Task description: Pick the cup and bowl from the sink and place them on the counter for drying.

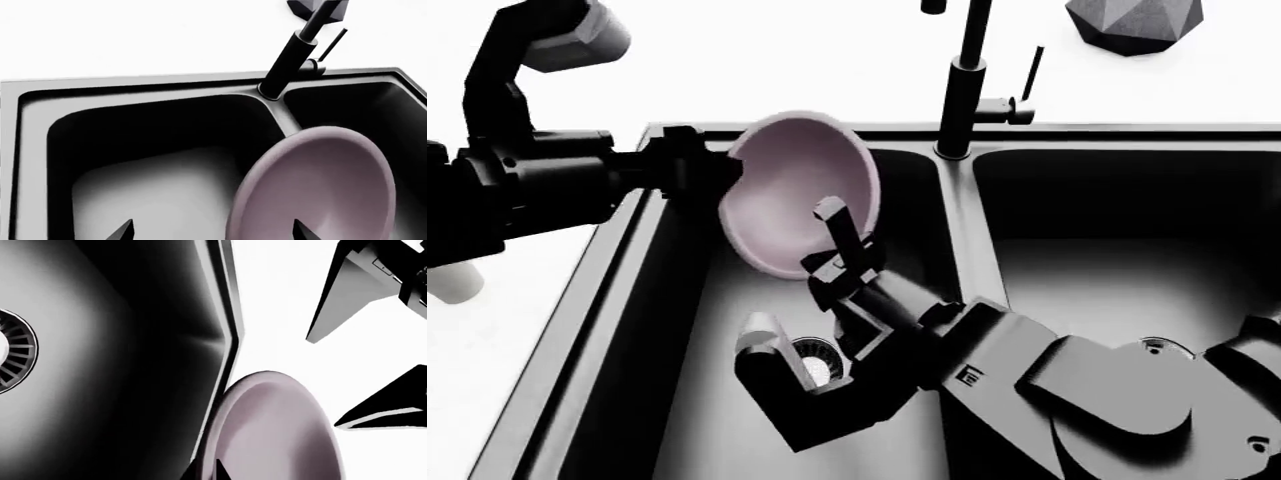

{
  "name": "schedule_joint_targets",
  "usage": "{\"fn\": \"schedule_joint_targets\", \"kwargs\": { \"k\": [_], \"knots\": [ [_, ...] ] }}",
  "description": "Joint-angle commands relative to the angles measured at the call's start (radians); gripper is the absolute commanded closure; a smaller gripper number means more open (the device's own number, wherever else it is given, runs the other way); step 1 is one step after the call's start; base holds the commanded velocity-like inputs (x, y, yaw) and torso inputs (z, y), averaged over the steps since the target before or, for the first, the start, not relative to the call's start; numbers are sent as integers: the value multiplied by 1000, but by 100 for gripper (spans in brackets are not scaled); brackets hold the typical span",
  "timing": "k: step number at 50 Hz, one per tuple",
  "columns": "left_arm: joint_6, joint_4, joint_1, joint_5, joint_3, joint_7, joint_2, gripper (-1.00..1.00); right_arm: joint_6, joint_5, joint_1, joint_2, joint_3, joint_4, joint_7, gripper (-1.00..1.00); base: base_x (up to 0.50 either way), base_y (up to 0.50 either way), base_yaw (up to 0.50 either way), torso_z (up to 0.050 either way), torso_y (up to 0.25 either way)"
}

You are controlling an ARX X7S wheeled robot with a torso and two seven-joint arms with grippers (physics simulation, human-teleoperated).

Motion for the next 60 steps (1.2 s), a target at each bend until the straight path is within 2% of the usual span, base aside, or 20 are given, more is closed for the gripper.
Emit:
{"fn": "schedule_joint_targets", "kwargs": {
  "k": [1, 26, 46, 50, 51, 52, 60],
  "knots": [
    [6, -18, 18, 15, 12, 31, 29, -100, 18, -36, 35, 4, 27, -46, 3, 100, 0, 0, 0, 0, 0],
    [24, 5, 36, 18, 28, 50, 94, -100, 17, -58, 16, 1, 26, -67, 30, 100, 0, 0, 0, 0, 0],
    [25, -48, 52, 118, 62, 142, 158, -100, 30, -71, -4, 5, 22, -88, 51, 100, 0, 0, 0, 0, 0],
    [18, -37, 52, 122, 58, 167, 150, -100, 27, -73, -5, 8, 23, -86, 52, 100, 0, 0, 0, 0, 0],
    [19, -33, 53, 123, 58, 167, 150, 100, 26, -74, -4, 8, 22, -86, 52, 100, 0, 0, 0, 0, 0],
    [39, 1, 59, 187, 53, 193, 148, 100, 24, -72, -5, 9, 25, -86, 51, 100, 0, 0, 0, 0, 0],
    [56, 12, 60, 163, 47, 167, 161, 100, 22, -75, -10, 10, 24, -83, 53, 100, 0, 0, 0, 2, 1]
  ]
}}
